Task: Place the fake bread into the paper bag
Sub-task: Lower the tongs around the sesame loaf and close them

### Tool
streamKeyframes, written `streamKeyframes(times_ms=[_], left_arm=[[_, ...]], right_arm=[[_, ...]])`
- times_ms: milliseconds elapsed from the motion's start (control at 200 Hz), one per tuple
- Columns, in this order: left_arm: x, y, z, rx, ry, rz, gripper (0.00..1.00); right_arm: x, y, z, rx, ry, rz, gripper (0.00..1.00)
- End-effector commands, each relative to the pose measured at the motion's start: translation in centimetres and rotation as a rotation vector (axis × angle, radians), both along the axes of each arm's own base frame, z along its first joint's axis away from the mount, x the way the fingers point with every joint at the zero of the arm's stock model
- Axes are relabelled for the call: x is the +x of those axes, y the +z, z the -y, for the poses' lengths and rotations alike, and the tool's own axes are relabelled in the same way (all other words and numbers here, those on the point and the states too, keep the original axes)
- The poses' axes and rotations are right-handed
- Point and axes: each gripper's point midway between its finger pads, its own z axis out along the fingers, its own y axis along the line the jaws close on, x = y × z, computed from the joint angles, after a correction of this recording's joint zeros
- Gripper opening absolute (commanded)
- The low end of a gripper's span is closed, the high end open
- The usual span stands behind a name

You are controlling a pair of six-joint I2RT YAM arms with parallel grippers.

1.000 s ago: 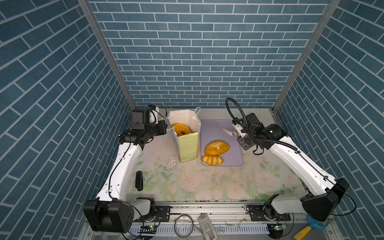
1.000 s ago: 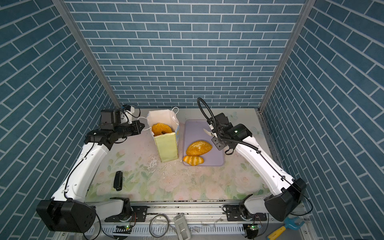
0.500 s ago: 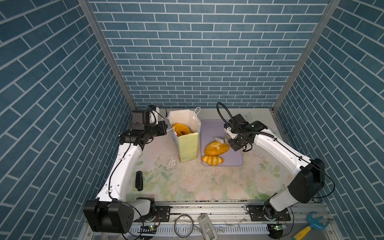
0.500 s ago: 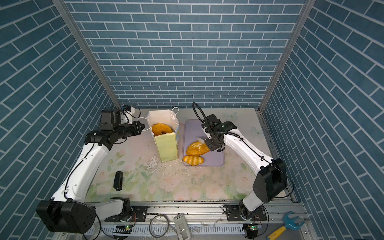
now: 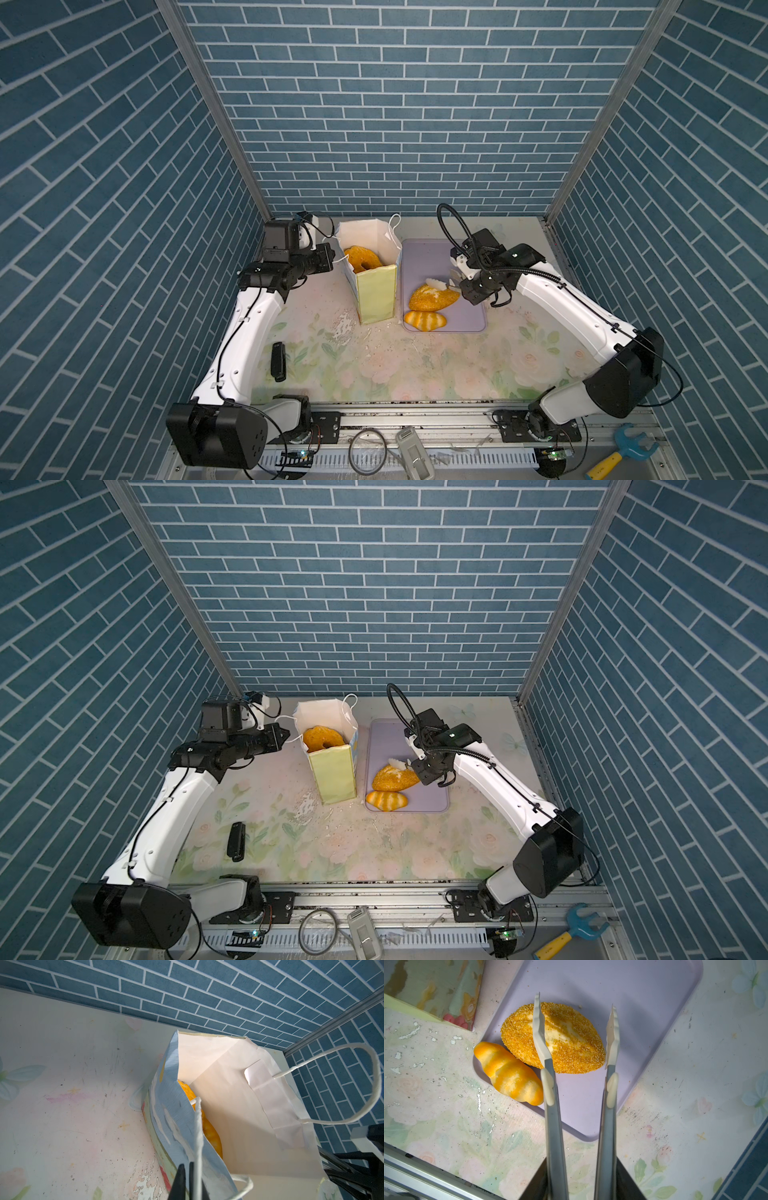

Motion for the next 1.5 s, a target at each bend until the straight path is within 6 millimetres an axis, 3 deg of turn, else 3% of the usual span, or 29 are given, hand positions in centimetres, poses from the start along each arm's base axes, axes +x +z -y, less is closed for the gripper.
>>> streamKeyframes(times_ms=[0,370,695,810,995,1250,1490], left_arm=[[0.2,-0.4,0.1,-0.002,-0.007,-0.010,0.09],[0.5,-0.4,-0.2,0.003,0.013,-0.014,0.09],[0.5,-0.4,-0.4,0.007,0.021,-0.013,0.09],[0.5,-0.3,-0.4,0.005,0.022,-0.013,0.09],[0.4,-0.3,-0.4,0.001,0.028,-0.010,0.09],[0.4,-0.2,-0.3,-0.013,0.030,-0.006,0.09],[0.1,0.2,-0.3,-0.023,0.036,0.007,0.09]], right_arm=[[-0.4,-2.0,0.8,-0.097,0.013,-0.037,0.44],[3.8,-4.1,1.2,-0.132,-0.062,-0.004,0.45],[8.2,-3.6,3.2,-0.134,-0.220,0.047,0.45],[9.1,-3.2,2.9,-0.108,-0.228,0.058,0.45],[8.8,-1.7,2.2,-0.057,-0.177,0.078,0.46],[6.5,0.1,2.0,-0.037,-0.021,0.077,0.47],[6.0,-1.2,2.0,-0.060,0.026,0.045,0.48]])
